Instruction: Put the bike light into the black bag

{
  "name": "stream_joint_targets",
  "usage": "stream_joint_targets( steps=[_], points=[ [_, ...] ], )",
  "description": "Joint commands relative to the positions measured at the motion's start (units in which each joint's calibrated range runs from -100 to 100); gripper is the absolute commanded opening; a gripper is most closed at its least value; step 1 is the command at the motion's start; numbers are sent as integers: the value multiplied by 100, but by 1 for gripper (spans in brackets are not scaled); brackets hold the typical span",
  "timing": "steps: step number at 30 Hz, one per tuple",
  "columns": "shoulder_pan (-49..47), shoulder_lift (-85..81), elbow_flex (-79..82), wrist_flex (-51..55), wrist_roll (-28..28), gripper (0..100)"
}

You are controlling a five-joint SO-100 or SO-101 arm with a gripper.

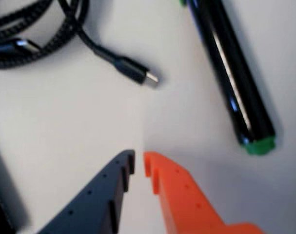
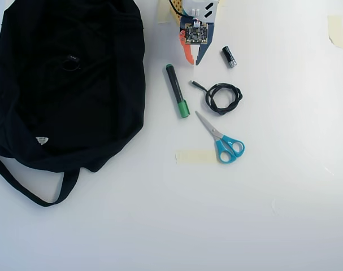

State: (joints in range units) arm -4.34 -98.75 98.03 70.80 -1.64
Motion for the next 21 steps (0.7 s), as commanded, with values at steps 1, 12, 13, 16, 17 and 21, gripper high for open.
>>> stream_joint_targets(
  steps=[1, 12, 13, 16, 17, 21],
  points=[
    [-8, -91, 125, 241, -15, 2],
    [22, -91, 125, 232, 17, 2],
    [22, -91, 125, 232, 17, 2],
    [22, -91, 125, 232, 17, 2],
    [22, -91, 125, 232, 17, 2],
    [22, -91, 125, 232, 17, 2]
  ],
)
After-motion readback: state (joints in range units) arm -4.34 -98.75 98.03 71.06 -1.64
